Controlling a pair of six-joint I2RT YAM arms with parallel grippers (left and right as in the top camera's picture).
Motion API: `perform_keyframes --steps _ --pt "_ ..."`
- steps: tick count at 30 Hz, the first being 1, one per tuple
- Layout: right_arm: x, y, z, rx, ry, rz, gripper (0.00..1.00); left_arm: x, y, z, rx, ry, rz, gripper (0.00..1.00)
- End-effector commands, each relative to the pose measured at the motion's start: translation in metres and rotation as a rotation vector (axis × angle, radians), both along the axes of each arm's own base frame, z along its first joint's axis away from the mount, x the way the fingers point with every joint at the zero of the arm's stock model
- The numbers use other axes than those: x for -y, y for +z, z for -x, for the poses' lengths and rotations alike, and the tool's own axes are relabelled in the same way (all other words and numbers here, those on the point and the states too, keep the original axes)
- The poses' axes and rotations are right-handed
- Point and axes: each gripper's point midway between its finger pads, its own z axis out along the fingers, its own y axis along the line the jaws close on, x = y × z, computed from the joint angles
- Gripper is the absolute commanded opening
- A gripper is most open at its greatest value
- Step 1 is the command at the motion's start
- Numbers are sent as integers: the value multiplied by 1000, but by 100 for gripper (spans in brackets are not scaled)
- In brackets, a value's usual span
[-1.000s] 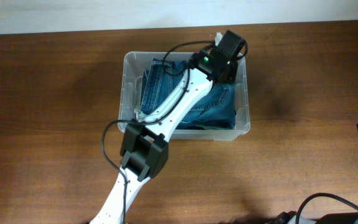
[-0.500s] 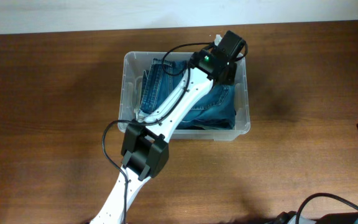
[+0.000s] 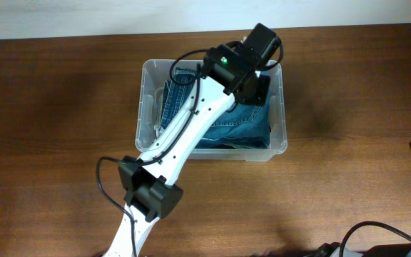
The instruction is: Pack container
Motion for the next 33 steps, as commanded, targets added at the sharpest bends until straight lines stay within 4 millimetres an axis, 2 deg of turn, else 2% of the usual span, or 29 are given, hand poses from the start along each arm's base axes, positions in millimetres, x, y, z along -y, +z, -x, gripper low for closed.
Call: perform_keyframes --steps 1,4,10,15,19,23,25,27,29,33 --pt "0 -1 2 -4 -12 0 98 18 -32 13 -89 -57 -6 1" --pt "0 -1 2 -4 -12 0 98 35 -60 28 -157 -96 -24 1" --pt "1 -1 2 -3 -12 1 98 48 -101 49 -231 -129 -95 1" --pt "0 -1 2 -4 -12 0 98 57 -106 55 -225 -151 -96 1" --pt "1 -1 2 -3 -12 1 98 54 -83 39 -168 -133 -56 1" --pt "0 -1 2 -4 -12 0 98 30 -40 12 -77 -88 -24 1" --pt "0 -1 2 -4 -12 0 99 3 -17 -6 -18 -24 -47 1" --pt "0 -1 2 -4 -12 0 98 -26 -4 -17 8 34 -79 1" --pt "0 -1 2 -4 -12 0 98 -50 -2 -22 -14 76 -102 1" --pt "0 -1 2 -4 -12 0 98 -92 -13 -21 -107 139 -171 1"
